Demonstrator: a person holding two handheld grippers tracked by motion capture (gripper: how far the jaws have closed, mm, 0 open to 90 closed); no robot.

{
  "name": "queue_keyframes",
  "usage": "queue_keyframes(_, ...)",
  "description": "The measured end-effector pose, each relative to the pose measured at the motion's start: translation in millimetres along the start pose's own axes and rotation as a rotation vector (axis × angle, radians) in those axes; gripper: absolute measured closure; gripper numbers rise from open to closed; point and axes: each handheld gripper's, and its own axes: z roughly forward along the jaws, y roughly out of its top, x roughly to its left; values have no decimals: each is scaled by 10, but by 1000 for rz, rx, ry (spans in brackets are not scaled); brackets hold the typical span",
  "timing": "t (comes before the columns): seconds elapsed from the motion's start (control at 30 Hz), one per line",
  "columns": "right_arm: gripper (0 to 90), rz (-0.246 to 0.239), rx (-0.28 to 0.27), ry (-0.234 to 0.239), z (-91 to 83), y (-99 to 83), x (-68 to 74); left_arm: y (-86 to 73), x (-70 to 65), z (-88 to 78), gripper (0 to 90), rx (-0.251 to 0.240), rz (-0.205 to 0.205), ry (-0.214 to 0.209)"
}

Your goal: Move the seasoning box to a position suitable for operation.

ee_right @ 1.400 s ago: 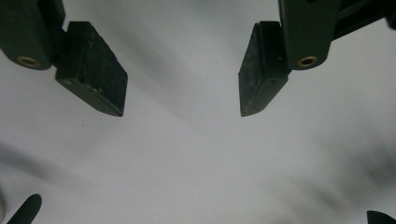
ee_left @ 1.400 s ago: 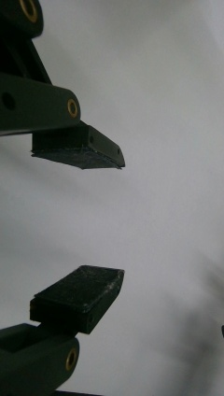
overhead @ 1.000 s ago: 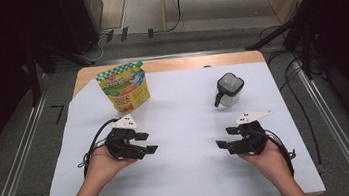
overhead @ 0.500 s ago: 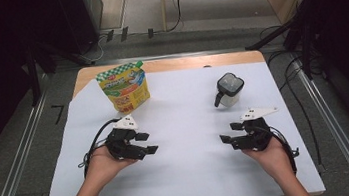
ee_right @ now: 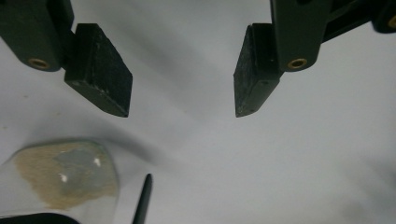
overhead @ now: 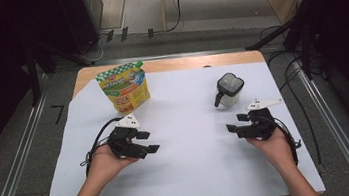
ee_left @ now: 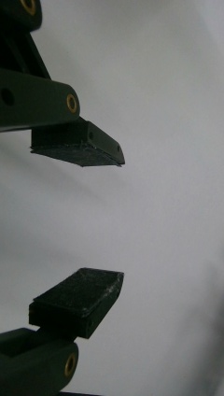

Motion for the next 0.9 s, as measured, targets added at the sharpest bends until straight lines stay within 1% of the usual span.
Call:
queue_keyframes(0.07,379,1,-7,-25,20,39,-77,1,-1,9,380,2,1,-7)
queue_keyframes(0.1,376,16,-19,-36,27,76,-134,2,0,12,375,2,-1,-7)
queue_keyframes(0.13,376,16,-19,-36,27,76,-134,2,2,11,375,2,0,-7)
queue_keyframes(0.17,373,23,-32,-47,30,109,-185,1,3,9,376,0,-5,-7)
queue_keyframes(0.23,373,32,-42,-48,33,119,-207,1,3,5,376,-5,-11,-10)
queue_keyframes(0.3,354,48,-36,-49,53,146,-256,1,-2,5,376,-3,-2,-10)
queue_keyframes(0.33,350,58,-32,-41,62,161,-282,2,-6,8,376,-2,-2,-8)
queue_keyframes(0.37,334,52,-9,-55,83,203,-313,2,-11,12,376,-4,-5,-11)
queue_keyframes(0.47,318,45,-1,-62,105,238,-346,2,-16,23,374,5,-6,-7)
queue_keyframes(0.57,279,66,-23,-70,128,278,-419,0,-27,29,374,3,-6,-6)
queue_keyframes(0.63,243,69,-42,-83,149,297,-456,1,-33,26,374,3,-3,-5)
queue_keyframes(0.67,206,84,-37,-84,188,323,-491,0,-35,27,373,2,-3,-5)
queue_keyframes(0.73,199,80,-30,-90,204,332,-501,-2,-37,27,373,3,-2,-4)
queue_keyframes(0.77,190,71,-21,-105,229,345,-515,-5,-38,26,373,3,-1,-4)
queue_keyframes(0.8,180,73,-19,-108,248,354,-530,-8,-39,23,373,7,2,-4)
queue_keyframes(0.9,175,78,-34,-110,285,377,-575,-18,-47,23,373,5,0,-2)
